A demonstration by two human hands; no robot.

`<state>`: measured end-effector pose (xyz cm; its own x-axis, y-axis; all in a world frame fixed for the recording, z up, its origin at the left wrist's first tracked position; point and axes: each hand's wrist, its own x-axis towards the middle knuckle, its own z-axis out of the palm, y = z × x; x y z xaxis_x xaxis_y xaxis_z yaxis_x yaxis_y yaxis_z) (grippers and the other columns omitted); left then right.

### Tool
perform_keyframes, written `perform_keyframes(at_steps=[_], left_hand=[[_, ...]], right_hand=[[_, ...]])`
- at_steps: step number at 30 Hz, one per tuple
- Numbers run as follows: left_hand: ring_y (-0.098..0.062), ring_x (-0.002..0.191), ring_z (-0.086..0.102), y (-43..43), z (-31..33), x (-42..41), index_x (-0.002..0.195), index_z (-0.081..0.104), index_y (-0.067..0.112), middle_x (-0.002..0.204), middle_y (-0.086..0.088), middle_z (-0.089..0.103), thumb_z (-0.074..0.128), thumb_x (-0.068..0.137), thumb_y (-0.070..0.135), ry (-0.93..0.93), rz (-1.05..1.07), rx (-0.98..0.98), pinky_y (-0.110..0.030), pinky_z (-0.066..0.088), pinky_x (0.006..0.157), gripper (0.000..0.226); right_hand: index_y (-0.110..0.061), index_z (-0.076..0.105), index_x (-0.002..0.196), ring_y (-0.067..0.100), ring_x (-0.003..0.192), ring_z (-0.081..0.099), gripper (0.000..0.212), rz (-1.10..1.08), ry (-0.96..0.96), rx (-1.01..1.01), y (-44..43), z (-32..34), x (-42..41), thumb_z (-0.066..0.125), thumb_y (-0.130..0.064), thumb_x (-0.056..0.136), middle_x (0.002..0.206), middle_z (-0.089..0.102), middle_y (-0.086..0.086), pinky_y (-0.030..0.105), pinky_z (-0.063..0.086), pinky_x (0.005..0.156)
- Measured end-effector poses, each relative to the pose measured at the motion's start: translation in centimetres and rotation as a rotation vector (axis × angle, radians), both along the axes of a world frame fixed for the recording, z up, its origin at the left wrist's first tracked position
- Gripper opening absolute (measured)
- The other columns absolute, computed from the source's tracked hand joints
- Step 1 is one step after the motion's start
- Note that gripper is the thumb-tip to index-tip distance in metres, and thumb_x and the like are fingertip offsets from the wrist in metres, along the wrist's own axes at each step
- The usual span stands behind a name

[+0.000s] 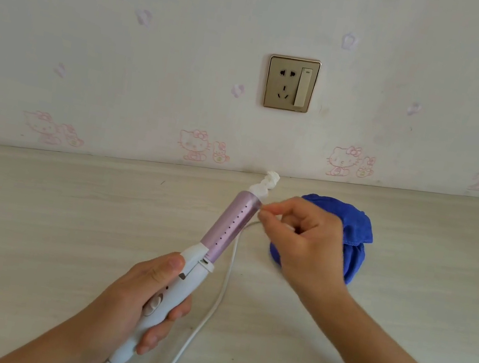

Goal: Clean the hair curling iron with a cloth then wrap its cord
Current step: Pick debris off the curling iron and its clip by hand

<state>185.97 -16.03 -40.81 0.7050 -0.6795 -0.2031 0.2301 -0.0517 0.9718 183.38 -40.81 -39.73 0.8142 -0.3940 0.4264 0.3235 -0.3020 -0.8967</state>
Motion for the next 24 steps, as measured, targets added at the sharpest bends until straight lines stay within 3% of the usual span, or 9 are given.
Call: perform_keyframes(at_steps=[3, 6, 10, 12, 14, 18, 24], left_hand=[[-0.016, 0.034, 0.036, -0.2, 0.0, -0.3, 0.117, 0.062, -0.001, 0.069, -0.014, 0.053, 0.06, 0.086, 0.061, 0.066, 0.022, -0.02, -0.021, 0.033, 0.038, 0.069], [-0.015, 0.033, 0.035, 0.1, 0.4, 0.2, 0.12, 0.062, -0.003, 0.068, -0.016, 0.05, 0.059, 0.081, 0.057, 0.153, 0.062, -0.06, -0.02, 0.032, 0.036, 0.072], [-0.014, 0.034, 0.036, -0.3, 1.0, 0.0, 0.115, 0.07, 0.004, 0.068, -0.014, 0.05, 0.059, 0.093, 0.055, 0.216, 0.012, -0.04, -0.02, 0.034, 0.035, 0.057], [-0.014, 0.034, 0.035, -0.7, 1.2, -0.4, 0.111, 0.075, 0.01, 0.067, -0.012, 0.049, 0.048, 0.096, 0.053, 0.25, -0.007, -0.021, -0.02, 0.033, 0.035, 0.054], [-0.015, 0.034, 0.035, -0.9, 1.4, -0.3, 0.112, 0.074, 0.008, 0.068, -0.013, 0.048, 0.044, 0.092, 0.053, 0.286, 0.004, -0.026, -0.019, 0.032, 0.035, 0.058], [-0.014, 0.029, 0.034, -0.8, 1.8, 0.2, 0.121, 0.063, -0.004, 0.064, -0.015, 0.043, 0.043, 0.089, 0.05, 0.385, 0.059, -0.05, -0.018, 0.034, 0.033, 0.065], [-0.015, 0.035, 0.034, -0.4, 1.2, 0.0, 0.114, 0.073, 0.008, 0.069, -0.012, 0.047, 0.053, 0.097, 0.055, 0.3, -0.017, 0.0, -0.02, 0.033, 0.036, 0.054]], right_hand=[[-0.02, 0.076, 0.076, 0.003, 0.045, 0.035, 0.015, 0.097, 0.021, -0.103, 1.2, -0.8, -0.4, 0.076, -0.009, 0.086, 0.047, 0.043, -0.013, 0.021, 0.036, 0.05], [-0.022, 0.075, 0.08, 0.003, 0.044, 0.034, 0.009, 0.244, 0.055, -0.214, 3.8, -1.8, -1.1, 0.075, -0.016, 0.087, 0.046, 0.041, -0.014, 0.02, 0.036, 0.049], [-0.024, 0.074, 0.075, 0.005, 0.044, 0.033, 0.015, 0.095, 0.015, -0.094, 1.1, -0.6, -0.2, 0.075, -0.015, 0.086, 0.046, 0.04, -0.013, 0.018, 0.034, 0.049], [-0.019, 0.075, 0.076, 0.006, 0.044, 0.034, 0.015, 0.038, 0.009, -0.035, 0.1, -0.3, 0.0, 0.074, -0.009, 0.087, 0.046, 0.04, -0.01, 0.017, 0.036, 0.05], [-0.014, 0.075, 0.078, 0.003, 0.044, 0.035, 0.013, 0.092, 0.028, -0.091, 0.8, -0.6, -0.2, 0.076, -0.006, 0.087, 0.047, 0.042, -0.012, 0.018, 0.036, 0.049], [-0.022, 0.075, 0.08, 0.004, 0.045, 0.034, 0.011, 0.219, 0.035, -0.238, 3.4, -1.5, -1.1, 0.076, -0.014, 0.087, 0.048, 0.041, -0.013, 0.019, 0.036, 0.05], [-0.014, 0.074, 0.076, 0.003, 0.042, 0.036, 0.016, 0.006, 0.07, -0.081, -0.2, -0.1, 0.2, 0.076, -0.006, 0.089, 0.044, 0.043, -0.013, 0.019, 0.037, 0.05]])
